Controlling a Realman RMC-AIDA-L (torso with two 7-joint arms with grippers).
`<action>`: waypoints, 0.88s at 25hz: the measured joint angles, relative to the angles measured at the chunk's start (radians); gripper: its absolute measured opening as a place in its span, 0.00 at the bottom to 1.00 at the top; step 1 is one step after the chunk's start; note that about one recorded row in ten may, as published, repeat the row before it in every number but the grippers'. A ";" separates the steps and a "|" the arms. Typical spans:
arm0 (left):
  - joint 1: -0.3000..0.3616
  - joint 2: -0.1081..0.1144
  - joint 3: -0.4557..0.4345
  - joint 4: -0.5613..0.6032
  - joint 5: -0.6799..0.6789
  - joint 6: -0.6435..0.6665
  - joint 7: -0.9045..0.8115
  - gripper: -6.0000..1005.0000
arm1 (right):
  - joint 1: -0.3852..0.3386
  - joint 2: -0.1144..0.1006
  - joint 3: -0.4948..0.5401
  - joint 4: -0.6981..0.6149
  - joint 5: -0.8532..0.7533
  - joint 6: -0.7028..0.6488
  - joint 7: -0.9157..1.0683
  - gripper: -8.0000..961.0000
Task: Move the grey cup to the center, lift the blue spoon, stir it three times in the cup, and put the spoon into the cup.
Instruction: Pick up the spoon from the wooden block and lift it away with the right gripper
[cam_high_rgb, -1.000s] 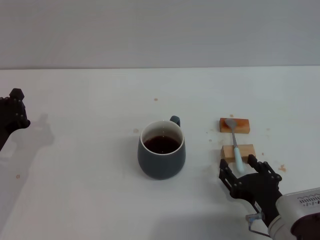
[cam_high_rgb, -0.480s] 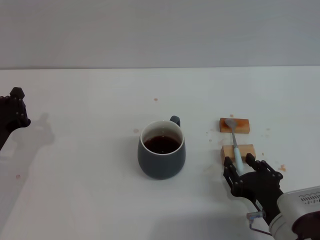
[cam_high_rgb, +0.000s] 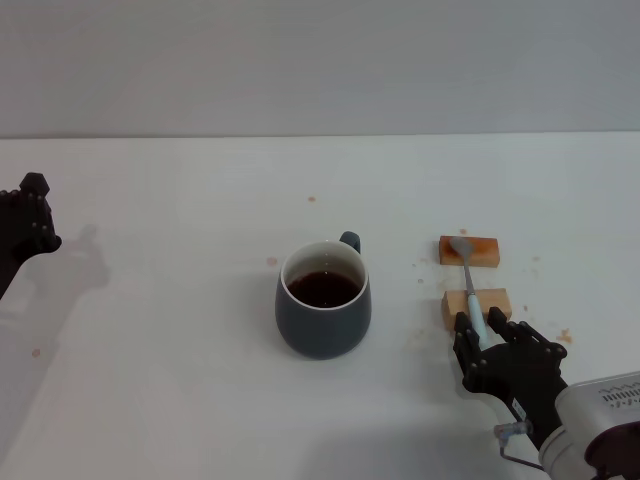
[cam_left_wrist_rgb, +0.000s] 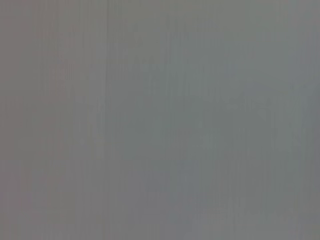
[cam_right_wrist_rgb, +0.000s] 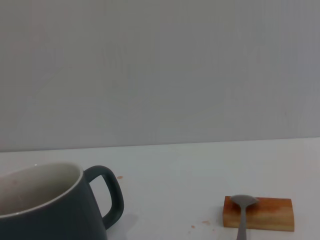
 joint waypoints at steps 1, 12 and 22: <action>0.000 0.000 0.000 -0.001 0.000 0.000 0.000 0.00 | 0.000 0.000 0.000 0.000 0.000 0.000 0.000 0.42; 0.003 0.000 -0.011 -0.013 0.000 -0.009 0.012 0.00 | -0.003 0.000 0.010 0.003 0.000 0.000 0.000 0.31; 0.005 0.000 -0.022 -0.024 0.000 -0.015 0.012 0.00 | -0.003 0.000 0.013 0.011 0.000 0.000 0.000 0.20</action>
